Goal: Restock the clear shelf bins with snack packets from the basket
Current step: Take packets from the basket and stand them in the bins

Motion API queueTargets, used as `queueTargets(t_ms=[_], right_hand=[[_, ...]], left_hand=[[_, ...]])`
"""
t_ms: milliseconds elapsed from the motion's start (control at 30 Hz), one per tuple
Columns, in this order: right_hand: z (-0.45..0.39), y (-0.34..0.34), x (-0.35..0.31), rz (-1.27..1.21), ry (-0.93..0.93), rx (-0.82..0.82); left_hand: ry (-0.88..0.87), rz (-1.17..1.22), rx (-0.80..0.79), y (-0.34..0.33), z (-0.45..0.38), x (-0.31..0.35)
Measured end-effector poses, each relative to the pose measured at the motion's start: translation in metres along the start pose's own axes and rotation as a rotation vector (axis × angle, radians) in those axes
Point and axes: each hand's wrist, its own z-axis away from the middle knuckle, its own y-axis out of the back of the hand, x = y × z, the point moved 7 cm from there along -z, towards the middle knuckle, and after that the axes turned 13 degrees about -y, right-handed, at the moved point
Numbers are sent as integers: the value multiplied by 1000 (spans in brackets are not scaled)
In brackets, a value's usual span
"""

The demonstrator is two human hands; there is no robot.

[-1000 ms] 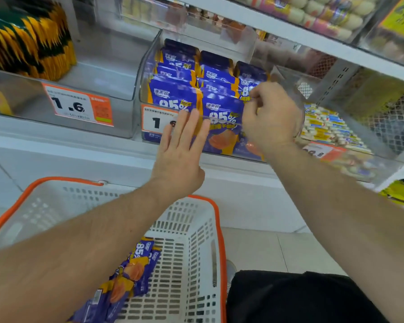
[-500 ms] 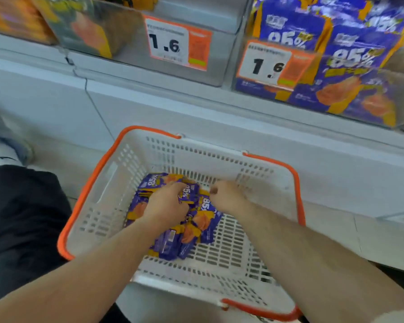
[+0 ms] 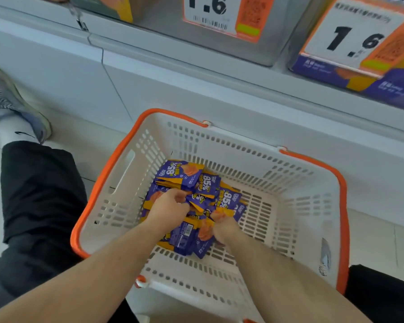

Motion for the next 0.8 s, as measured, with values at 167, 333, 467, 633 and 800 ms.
queueTargets(t_ms=[167,333,467,633,800], right_hand=[[35,62,5,-34,-118,-210],[82,132,-2,-28,5,-397],[138,172,-21,-25,120,-447],[214,234,-56,478,405,374],[321,255,-69,611,828,923]], left_hand=[[321,501,70,-32,7,10],[237,563,23,-65,27,52],[-13,591,-7,-77,44,110],[-487,281,110,-52,56,191],[-733,143,93,-51,71,262]])
